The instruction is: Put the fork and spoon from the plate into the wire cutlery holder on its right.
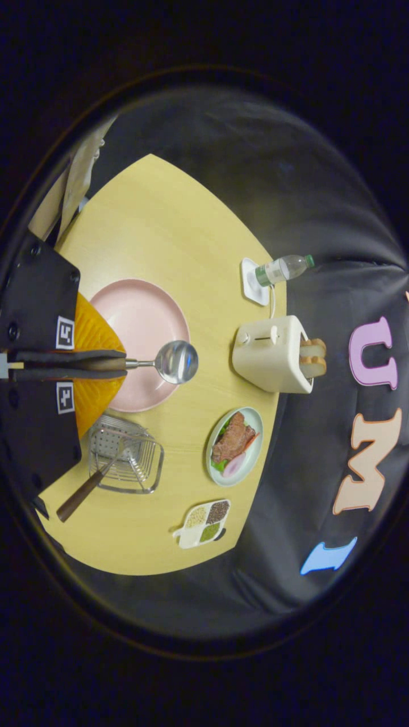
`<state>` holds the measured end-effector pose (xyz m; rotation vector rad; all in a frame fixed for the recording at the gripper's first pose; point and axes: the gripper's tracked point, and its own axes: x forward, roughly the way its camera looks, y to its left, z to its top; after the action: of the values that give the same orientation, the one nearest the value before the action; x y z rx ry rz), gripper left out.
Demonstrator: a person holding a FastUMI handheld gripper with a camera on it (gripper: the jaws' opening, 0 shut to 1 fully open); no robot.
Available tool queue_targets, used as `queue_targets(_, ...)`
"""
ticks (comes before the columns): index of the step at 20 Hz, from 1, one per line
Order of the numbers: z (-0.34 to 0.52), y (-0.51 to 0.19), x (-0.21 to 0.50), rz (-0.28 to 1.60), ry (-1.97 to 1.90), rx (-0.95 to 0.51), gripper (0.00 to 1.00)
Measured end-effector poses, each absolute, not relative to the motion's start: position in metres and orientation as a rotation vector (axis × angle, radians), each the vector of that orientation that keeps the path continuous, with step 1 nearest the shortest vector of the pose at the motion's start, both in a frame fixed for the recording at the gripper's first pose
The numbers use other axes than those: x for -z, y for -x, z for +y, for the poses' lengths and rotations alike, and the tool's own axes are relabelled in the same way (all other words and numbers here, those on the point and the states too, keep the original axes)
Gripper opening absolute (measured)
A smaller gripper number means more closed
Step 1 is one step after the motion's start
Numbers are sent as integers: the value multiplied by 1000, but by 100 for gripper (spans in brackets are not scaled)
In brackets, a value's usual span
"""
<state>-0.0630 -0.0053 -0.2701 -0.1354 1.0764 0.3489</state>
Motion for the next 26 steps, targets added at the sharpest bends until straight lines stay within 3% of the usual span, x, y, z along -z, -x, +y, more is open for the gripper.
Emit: queue_targets(26,-138,50,257,1346,323,-493,8)
